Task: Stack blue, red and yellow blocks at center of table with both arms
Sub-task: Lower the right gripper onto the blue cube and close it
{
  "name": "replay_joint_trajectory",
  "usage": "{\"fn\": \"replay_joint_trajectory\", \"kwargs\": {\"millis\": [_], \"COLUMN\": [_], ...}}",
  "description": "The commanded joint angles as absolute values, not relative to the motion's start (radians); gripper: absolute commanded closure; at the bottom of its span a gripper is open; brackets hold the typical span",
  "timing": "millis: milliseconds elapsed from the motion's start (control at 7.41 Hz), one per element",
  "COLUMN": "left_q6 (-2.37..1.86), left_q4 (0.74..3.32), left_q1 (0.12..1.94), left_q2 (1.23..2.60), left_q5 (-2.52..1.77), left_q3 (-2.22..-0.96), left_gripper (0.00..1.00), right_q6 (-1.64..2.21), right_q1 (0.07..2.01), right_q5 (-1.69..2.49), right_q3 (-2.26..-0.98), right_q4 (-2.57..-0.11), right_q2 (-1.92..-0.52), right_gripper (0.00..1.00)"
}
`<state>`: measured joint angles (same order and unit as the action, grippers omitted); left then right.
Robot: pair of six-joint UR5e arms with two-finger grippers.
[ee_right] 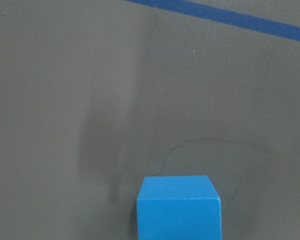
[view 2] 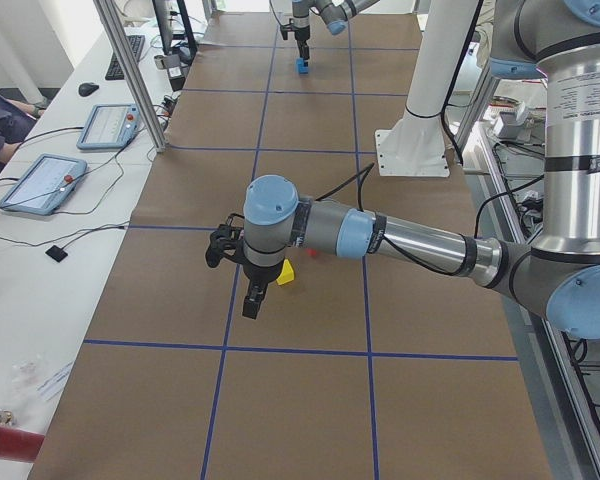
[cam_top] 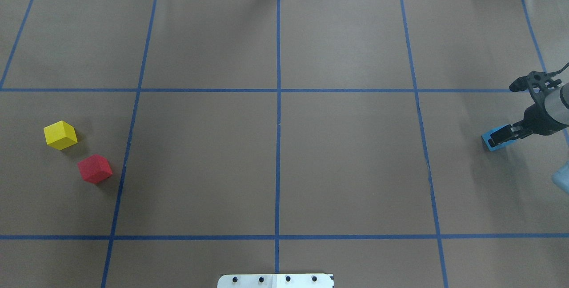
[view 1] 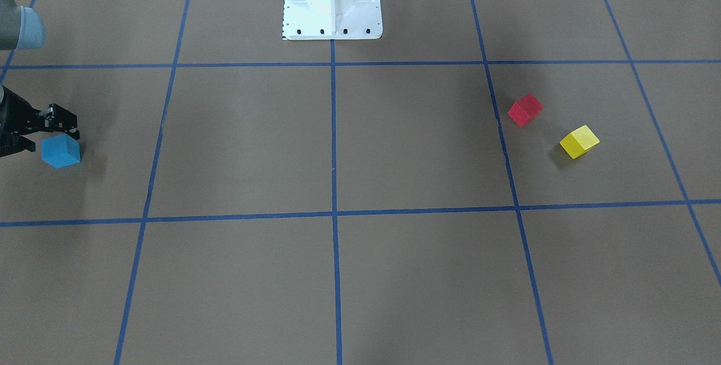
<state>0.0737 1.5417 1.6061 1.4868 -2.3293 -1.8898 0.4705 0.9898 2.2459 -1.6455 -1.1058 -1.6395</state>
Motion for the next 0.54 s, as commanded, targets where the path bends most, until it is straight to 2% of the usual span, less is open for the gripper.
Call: {"fn": "replay_joint_trajectory", "kwargs": {"millis": [0, 135, 270, 405], "left_q6": [0.074, 0.074, 0.074, 0.074], "left_q4": [1.542, 1.542, 1.543, 1.542], "left_q1": [1.606, 1.606, 1.606, 1.606], "left_q2": [1.486, 1.486, 1.488, 1.488], "left_q5": [-2.330, -2.330, -2.330, -2.330], "left_q3": [-1.890, -1.890, -1.890, -1.890], "left_gripper": [0.00, 0.00, 0.00, 0.00], "right_q6": [0.465, 0.466, 0.466, 0.465], "right_q1": [0.985, 0.985, 0.985, 0.985], "right_q5": [2.237, 2.232, 2.232, 2.229], "right_q3": [-1.626, -1.612, -1.609, -1.609], "right_q4": [-1.106, -1.104, -1.103, -1.103], "right_q2": [-1.626, -1.602, -1.597, -1.588], "right_gripper": [0.01, 0.12, 0.44, 0.90]}}
